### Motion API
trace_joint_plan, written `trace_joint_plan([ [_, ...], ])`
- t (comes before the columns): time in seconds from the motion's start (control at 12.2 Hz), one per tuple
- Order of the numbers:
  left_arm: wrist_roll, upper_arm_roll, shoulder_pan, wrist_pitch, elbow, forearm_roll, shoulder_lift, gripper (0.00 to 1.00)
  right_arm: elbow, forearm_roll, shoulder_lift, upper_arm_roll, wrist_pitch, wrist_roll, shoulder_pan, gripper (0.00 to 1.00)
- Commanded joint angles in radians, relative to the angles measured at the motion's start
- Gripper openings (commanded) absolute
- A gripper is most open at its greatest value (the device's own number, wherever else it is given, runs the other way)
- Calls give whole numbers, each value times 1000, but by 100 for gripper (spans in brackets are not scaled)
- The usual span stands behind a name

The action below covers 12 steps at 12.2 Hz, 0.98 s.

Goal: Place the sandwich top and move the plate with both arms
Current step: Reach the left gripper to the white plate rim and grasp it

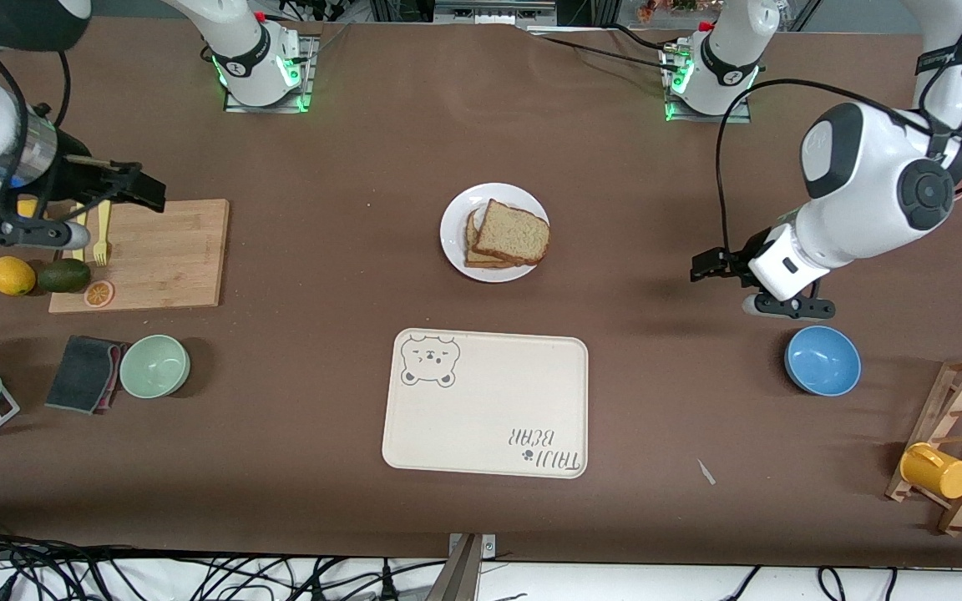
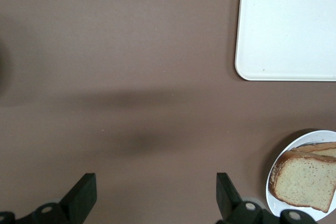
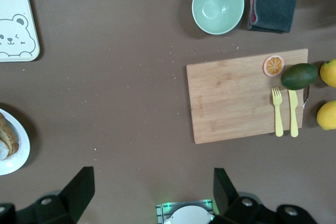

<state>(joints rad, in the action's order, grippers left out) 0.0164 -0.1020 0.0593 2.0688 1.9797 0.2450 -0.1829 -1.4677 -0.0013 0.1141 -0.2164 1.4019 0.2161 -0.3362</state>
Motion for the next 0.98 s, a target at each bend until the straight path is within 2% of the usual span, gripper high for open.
trace_joint_plan([
  [0.0, -3, -30, 5, 28, 31, 86, -13, 100, -20, 18, -33, -12, 2, 37, -7, 100],
  [0.16, -13, -44, 7, 82, 73, 196, -20, 100, 6, 14, -28, -5, 17, 16, 49, 100],
  [0.25, -15, -51, 8, 96, 83, 230, -27, 100, 12, 20, -25, 29, 32, -24, 125, 100],
  [0.33, -19, -54, 10, 102, 87, 267, -36, 100, 12, 6, -30, 96, 32, -11, 184, 100],
  [0.41, -21, -68, 11, 108, 91, 313, -44, 100, 15, -11, -34, 130, 31, 17, 222, 100],
  [0.66, -56, -90, 36, 168, 103, 358, -79, 100, -16, -26, -76, 141, 46, 25, 250, 100],
  [0.9, -65, -88, 69, 169, 100, 518, -138, 100, -16, -14, -57, 132, 58, 19, 253, 100],
])
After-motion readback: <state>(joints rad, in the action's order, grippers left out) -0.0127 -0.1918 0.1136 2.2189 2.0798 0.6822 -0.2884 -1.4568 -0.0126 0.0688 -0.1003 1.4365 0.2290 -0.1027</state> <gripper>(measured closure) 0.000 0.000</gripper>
